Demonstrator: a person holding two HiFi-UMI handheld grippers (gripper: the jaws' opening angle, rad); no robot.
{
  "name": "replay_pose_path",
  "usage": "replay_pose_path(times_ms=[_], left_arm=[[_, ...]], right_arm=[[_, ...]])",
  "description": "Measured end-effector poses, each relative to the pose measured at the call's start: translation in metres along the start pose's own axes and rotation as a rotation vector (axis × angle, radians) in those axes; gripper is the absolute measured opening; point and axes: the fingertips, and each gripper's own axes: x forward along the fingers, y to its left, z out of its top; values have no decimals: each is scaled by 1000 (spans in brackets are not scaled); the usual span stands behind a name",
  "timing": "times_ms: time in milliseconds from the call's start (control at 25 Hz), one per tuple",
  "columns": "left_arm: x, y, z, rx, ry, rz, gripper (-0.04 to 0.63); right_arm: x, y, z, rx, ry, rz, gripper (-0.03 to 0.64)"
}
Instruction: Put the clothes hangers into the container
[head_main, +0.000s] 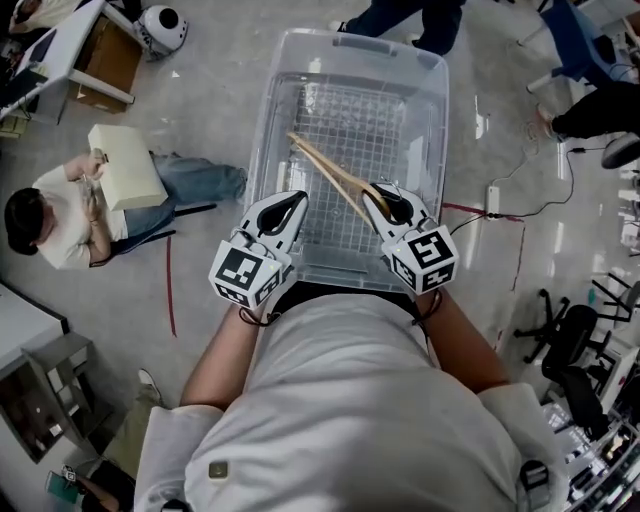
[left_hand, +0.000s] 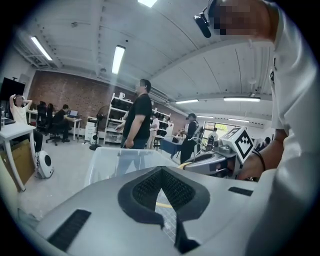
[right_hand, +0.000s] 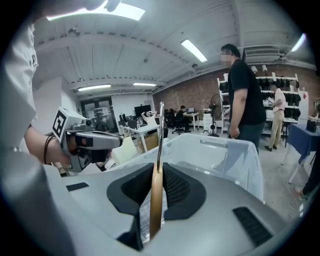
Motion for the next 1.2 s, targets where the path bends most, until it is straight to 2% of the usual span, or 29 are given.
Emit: replay_pose_path(times_ms=[360, 640, 1040, 1200], left_arm=[[26, 13, -32, -37, 56, 13, 17], [44, 27, -62, -63, 106, 11, 17], [65, 42, -88, -116, 130, 32, 17], [68, 46, -95, -129, 139, 39, 17]], right_arm=[[46, -21, -55, 62, 103, 47, 66], [77, -27, -102, 65, 215, 100, 67], [110, -32, -162, 79, 350, 113, 67], [119, -32, -181, 116, 391, 124, 67]])
